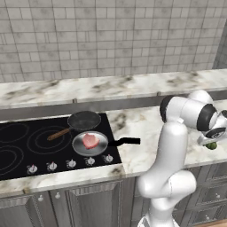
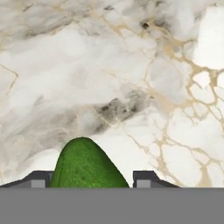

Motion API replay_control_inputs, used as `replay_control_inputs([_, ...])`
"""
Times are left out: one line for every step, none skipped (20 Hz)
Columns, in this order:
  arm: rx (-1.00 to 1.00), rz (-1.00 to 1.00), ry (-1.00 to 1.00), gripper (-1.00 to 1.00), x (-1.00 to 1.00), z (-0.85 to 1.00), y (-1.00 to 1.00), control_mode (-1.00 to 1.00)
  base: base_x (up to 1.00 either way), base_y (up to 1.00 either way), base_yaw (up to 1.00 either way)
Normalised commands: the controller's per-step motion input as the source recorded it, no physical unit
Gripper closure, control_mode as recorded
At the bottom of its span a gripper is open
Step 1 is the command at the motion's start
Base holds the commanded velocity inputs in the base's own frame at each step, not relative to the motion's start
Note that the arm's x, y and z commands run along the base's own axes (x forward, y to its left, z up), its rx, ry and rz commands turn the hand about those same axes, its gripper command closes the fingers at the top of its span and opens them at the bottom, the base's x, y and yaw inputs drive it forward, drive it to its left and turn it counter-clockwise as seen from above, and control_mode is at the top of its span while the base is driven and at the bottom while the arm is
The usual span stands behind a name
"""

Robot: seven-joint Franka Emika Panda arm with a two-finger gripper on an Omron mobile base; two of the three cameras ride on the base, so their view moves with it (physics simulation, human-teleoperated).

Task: Place both pans onto different burners. Then place the avocado and the steak on different pans.

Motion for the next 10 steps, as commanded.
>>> replay_control_inputs([0.07, -0.01, 0.0, 1.0, 0.0, 0.0, 0.0, -1.0, 0.0, 0.0, 0.0])
replay_control_inputs([0.02, 0.0, 0.0, 1.0, 0.0, 0.0, 0.0, -1.0, 0.0, 0.0, 0.0])
replay_control_inputs([0.02, -0.01, 0.0, 1.0, 0.0, 0.22, 0.0, -1.0, 0.0, 0.0, 0.0])
replay_control_inputs([0.0, -0.03, -0.01, 1.0, 0.0, 0.47, 0.17, -1.0, 0.0, 0.0, 0.0])
replay_control_inputs([0.0, -0.03, -0.02, 1.0, 0.0, 0.6, 0.26, -1.0, 0.0, 0.0, 0.0])
replay_control_inputs([0.0, -0.03, -0.03, 1.0, 0.0, 0.75, 0.36, -1.0, 0.0, 0.0, 0.0])
replay_control_inputs([0.0, -0.04, -0.04, 1.0, 0.0, 0.81, 0.43, -1.0, 0.0, 0.0, 0.0])
replay_control_inputs([0.0, -0.04, -0.04, 1.0, 0.0, 0.86, 0.47, -1.0, 0.0, 0.0, 0.0])
replay_control_inputs([0.0, -0.04, -0.04, 1.0, 0.0, 0.86, 0.51, -1.0, 0.0, 0.0, 0.0])
replay_control_inputs([0.0, -0.04, -0.03, 1.0, 0.0, 0.85, 0.54, -1.0, 0.0, 0.0, 0.0])
